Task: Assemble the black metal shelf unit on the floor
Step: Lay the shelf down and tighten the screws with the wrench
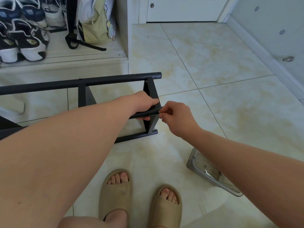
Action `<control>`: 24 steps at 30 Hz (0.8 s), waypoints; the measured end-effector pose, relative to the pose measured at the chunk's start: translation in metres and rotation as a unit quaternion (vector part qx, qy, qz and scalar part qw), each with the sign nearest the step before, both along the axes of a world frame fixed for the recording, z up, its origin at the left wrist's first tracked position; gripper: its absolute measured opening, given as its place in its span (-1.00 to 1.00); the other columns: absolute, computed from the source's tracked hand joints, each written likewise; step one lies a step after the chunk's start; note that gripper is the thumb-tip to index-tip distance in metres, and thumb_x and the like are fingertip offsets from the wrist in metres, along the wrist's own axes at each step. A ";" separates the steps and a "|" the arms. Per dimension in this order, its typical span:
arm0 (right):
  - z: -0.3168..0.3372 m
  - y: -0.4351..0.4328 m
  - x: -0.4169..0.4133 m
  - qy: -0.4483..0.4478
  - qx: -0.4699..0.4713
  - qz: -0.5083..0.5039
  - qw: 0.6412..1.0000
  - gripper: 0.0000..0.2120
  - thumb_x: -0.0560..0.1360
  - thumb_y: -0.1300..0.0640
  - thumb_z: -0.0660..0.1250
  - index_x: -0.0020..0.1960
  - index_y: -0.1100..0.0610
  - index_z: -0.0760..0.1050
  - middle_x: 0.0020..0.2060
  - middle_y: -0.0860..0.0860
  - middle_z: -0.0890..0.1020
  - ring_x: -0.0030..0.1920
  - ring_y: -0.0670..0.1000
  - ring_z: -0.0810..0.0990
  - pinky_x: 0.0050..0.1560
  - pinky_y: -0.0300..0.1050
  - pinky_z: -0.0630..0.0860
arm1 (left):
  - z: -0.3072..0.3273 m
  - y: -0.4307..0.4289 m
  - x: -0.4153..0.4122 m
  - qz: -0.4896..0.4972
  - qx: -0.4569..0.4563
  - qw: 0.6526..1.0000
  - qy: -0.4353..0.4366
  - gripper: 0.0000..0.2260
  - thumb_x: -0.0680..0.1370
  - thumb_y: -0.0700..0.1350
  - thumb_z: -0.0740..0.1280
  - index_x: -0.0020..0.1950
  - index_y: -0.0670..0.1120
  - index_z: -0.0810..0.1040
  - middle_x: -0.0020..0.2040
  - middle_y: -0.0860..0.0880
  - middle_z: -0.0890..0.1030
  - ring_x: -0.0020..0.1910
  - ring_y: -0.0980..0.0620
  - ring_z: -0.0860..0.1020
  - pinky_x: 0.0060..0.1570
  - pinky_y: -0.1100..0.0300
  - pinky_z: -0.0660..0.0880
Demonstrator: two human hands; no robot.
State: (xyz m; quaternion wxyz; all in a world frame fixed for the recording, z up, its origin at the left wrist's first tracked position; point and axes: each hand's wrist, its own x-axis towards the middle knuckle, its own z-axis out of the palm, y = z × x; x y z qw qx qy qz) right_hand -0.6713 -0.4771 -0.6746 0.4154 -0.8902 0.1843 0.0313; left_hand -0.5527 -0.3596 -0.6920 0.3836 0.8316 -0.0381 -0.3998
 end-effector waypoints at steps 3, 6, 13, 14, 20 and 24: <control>0.001 0.009 0.001 0.005 0.024 -0.020 1.000 -0.79 0.53 0.25 0.39 -0.22 0.02 0.52 -0.18 0.15 0.69 -0.13 0.24 0.66 -0.07 0.09 0.63 | 0.001 0.009 -0.003 0.010 -0.001 1.000 -0.003 -0.70 0.62 0.06 0.27 0.03 -0.18 0.56 -0.24 -0.14 0.67 -0.44 -0.04 0.66 -0.55 0.25 0.47; 0.000 0.022 0.000 0.013 0.033 -0.029 0.999 -0.78 0.53 0.25 0.39 -0.23 0.02 0.52 -0.17 0.15 0.69 -0.14 0.24 0.67 -0.08 0.10 0.65 | 0.001 0.021 -0.008 0.020 0.001 1.000 -0.001 -0.72 0.62 0.04 0.26 0.02 -0.18 0.56 -0.29 -0.12 0.67 -0.45 -0.03 0.65 -0.55 0.25 0.47; 0.003 0.034 -0.002 0.020 -0.105 0.104 0.989 -0.88 0.59 0.22 0.30 -0.11 0.10 0.51 -0.28 0.05 0.55 -0.33 0.08 0.49 -0.37 -0.14 0.38 | 0.004 0.039 -0.016 0.007 0.005 1.000 0.007 -0.68 0.63 0.03 0.25 0.08 -0.22 0.58 -0.40 -0.09 0.66 -0.38 -0.05 0.67 -0.45 0.25 0.50; 0.003 0.034 -0.001 0.021 -0.117 0.109 0.987 -0.90 0.59 0.22 0.30 -0.10 0.10 0.52 -0.27 0.06 0.55 -0.33 0.08 0.48 -0.36 -0.14 0.37 | 0.004 0.040 -0.016 0.006 0.003 1.000 0.006 -0.67 0.63 0.04 0.25 0.10 -0.23 0.58 -0.40 -0.09 0.66 -0.38 -0.05 0.67 -0.45 0.25 0.50; 0.004 0.037 0.003 0.033 -0.049 0.029 0.998 -0.91 0.54 0.23 0.37 -0.15 0.15 0.55 -0.23 0.09 0.67 -0.22 0.16 0.68 -0.16 0.03 0.64 | 0.004 0.041 -0.013 0.010 -0.010 1.000 0.012 -0.64 0.62 0.07 0.27 0.15 -0.23 0.59 -0.41 -0.06 0.66 -0.42 0.01 0.67 -0.54 0.29 0.47; 0.007 0.036 0.006 0.050 -0.028 0.024 0.998 -0.90 0.53 0.24 0.38 -0.17 0.16 0.52 -0.29 0.07 0.68 -0.24 0.16 0.70 -0.14 0.07 0.65 | 0.003 0.041 -0.010 0.009 -0.013 1.000 0.016 -0.63 0.62 0.08 0.28 0.16 -0.22 0.59 -0.38 -0.07 0.68 -0.39 -0.01 0.68 -0.49 0.28 0.49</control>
